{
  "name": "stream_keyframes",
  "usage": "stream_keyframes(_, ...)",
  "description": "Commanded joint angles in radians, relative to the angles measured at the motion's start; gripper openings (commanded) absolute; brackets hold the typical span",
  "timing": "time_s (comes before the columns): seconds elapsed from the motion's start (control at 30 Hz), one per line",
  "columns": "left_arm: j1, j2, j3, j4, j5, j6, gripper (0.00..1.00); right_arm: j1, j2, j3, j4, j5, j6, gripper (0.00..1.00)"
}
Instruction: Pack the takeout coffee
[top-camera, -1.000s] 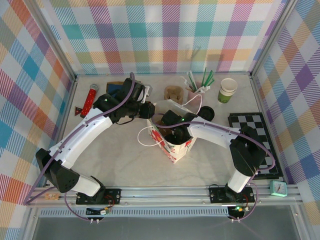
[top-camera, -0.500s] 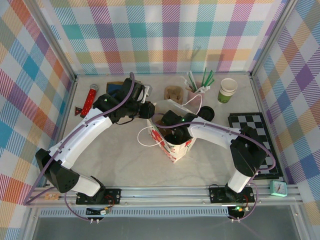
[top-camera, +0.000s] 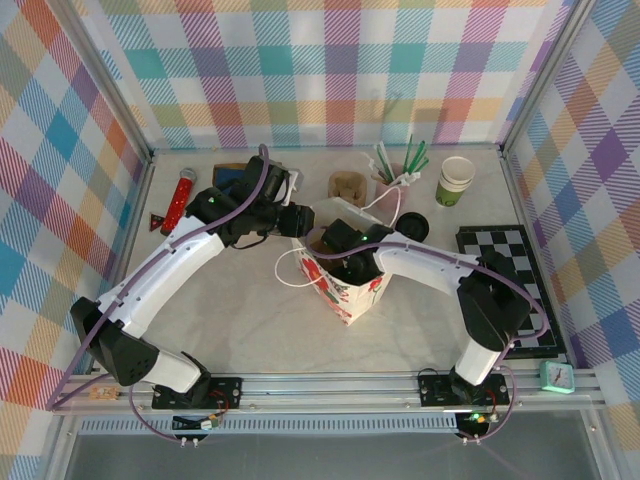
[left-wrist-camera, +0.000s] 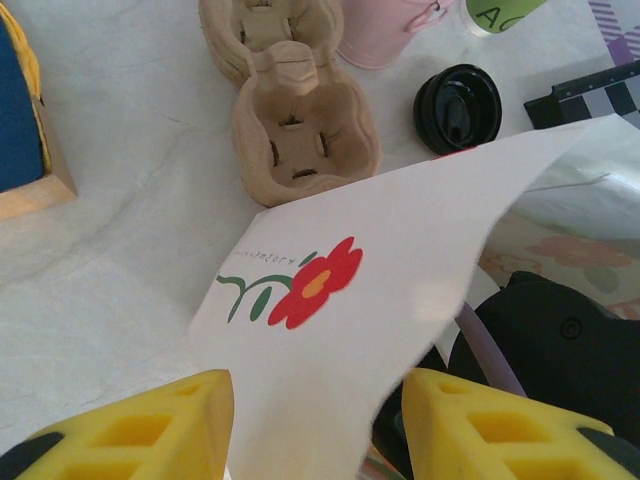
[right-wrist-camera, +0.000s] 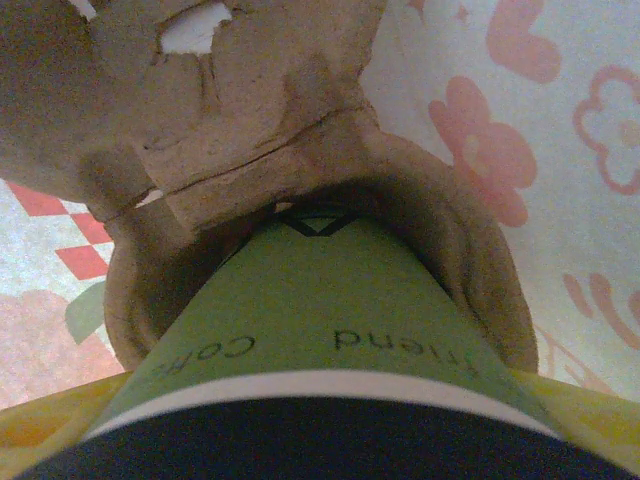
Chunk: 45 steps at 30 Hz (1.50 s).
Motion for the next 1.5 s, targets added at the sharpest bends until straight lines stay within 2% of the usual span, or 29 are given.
stream_keyframes(0.0,-0.017,-0.024,0.040,0.001,0.018,-0.003,0.50,-0.015,0.126,-0.041,0.075,0.029,-0.033,0.26)
stream_keyframes(0.63,-0.018,-0.028,0.077,-0.027,-0.028,0.016,0.61,-0.015,0.168,-0.024,0.080,0.032,-0.043,0.26)
stream_keyframes(0.93,-0.018,-0.030,0.078,-0.031,-0.036,0.014,0.63,-0.015,0.157,-0.005,0.060,0.044,-0.047,0.33)
stream_keyframes(1.2,-0.018,-0.033,0.076,-0.033,-0.044,0.014,0.65,-0.015,0.139,0.002,0.040,0.052,-0.048,0.48)
stream_keyframes(1.37,-0.018,-0.033,0.075,-0.034,-0.046,0.013,0.66,-0.015,0.127,0.006,0.032,0.057,-0.049,0.63)
stream_keyframes(1.47,-0.018,-0.034,0.073,-0.034,-0.047,0.014,0.66,-0.015,0.125,0.010,0.025,0.057,-0.049,0.66)
